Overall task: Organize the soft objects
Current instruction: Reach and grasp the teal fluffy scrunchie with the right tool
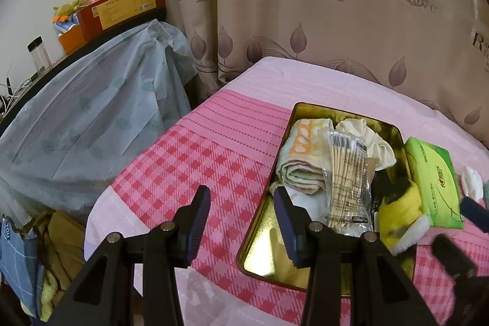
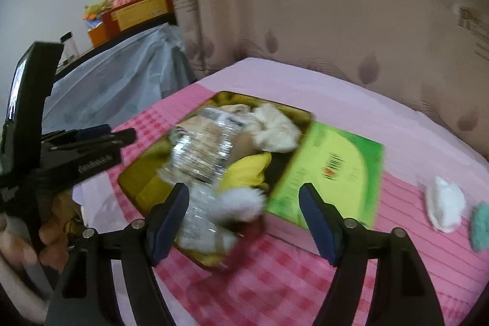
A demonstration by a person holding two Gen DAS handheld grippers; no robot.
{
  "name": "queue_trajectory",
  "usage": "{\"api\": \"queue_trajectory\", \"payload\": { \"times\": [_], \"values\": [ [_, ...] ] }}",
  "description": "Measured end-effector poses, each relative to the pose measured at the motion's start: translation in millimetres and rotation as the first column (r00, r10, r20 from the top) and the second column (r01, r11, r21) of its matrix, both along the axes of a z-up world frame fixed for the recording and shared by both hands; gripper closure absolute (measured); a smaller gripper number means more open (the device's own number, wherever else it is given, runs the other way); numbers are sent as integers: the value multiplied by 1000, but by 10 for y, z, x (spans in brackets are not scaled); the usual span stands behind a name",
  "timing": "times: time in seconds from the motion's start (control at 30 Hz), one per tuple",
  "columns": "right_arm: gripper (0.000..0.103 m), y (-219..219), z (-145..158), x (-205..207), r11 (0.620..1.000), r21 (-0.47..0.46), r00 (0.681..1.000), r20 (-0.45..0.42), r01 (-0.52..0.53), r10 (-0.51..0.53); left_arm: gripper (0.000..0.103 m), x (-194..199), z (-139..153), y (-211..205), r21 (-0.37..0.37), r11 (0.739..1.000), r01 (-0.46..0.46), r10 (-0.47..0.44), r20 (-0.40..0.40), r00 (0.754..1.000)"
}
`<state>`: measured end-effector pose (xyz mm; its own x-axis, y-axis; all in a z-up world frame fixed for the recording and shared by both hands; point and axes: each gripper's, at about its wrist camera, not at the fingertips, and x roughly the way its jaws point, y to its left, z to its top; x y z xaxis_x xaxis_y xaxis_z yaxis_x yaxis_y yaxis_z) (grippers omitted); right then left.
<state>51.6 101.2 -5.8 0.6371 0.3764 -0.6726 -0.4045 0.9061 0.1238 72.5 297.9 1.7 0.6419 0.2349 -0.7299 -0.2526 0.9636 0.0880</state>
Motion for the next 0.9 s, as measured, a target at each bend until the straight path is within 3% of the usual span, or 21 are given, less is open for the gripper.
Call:
{"api": "queue_trajectory", "payload": {
  "times": [0.17,0.3,0.57,0.67,0.9],
  "values": [
    [31,-584,-50,-83,993,-34,994,4,110,-110,59,5,-31,-18,6,1000,8,-8,-8,1000],
    [31,-1212,-116,-91,969,-62,971,-4,237,-238,59,-1,-36,-39,18,1000,17,-17,-10,1000],
    [30,-2453,-294,-14,872,-121,877,-24,475,-481,59,-12,-46,-143,52,998,39,-38,-17,999],
    [28,-2743,-387,75,842,-145,849,-28,519,-528,59,-12,-61,-187,71,996,48,-47,-21,999],
    [28,-3100,-616,385,819,-174,826,-47,547,-562,59,17,-129,-288,108,992,71,-66,-49,997]
  ]
}}
